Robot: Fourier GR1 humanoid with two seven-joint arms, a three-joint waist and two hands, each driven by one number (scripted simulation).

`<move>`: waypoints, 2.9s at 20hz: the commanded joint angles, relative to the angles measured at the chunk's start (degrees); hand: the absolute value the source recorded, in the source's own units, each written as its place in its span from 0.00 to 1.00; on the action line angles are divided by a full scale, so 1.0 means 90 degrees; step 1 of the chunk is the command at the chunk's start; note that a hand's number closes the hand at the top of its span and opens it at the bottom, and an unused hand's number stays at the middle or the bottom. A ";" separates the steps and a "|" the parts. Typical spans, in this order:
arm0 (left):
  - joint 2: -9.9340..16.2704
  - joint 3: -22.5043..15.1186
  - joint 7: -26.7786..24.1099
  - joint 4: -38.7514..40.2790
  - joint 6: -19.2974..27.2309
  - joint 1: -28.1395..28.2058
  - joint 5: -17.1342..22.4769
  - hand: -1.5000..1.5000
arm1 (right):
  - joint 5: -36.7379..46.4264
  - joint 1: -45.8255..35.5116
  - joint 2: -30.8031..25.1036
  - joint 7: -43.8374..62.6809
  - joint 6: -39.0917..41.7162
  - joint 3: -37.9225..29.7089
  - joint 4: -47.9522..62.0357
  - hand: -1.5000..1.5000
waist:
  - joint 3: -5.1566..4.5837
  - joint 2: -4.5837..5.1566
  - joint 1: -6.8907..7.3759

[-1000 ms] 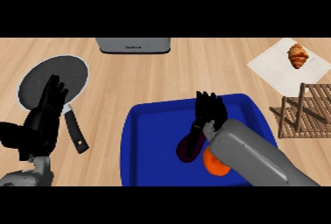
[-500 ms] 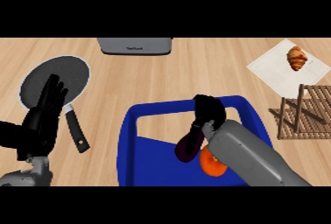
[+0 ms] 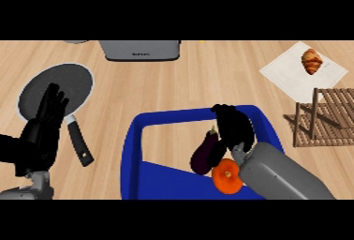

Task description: Pick the eggplant from the tray and place it in the tiered shelf

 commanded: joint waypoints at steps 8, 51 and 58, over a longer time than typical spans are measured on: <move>-0.0038 0.0252 -0.0172 -0.0117 0.0193 0.0490 -0.0024 0.50 | -0.0453 0.3195 -0.3608 -0.3028 -0.1048 -0.0422 -0.2864 1.00 | 0.0057 0.0101 -0.0667; -0.0272 0.0146 0.0166 0.0084 -0.0392 -0.0407 -0.0217 0.50 | -0.3116 0.3989 -0.3605 -0.6137 -0.0281 -0.7848 -0.0373 1.00 | 0.0056 0.0289 0.0171; -0.0244 0.0415 0.0112 0.0440 -0.0543 -0.0634 -0.0202 0.50 | -0.2317 0.2550 -0.3424 -0.6209 -0.0466 -0.7159 0.0549 1.00 | 0.0053 0.0290 0.0182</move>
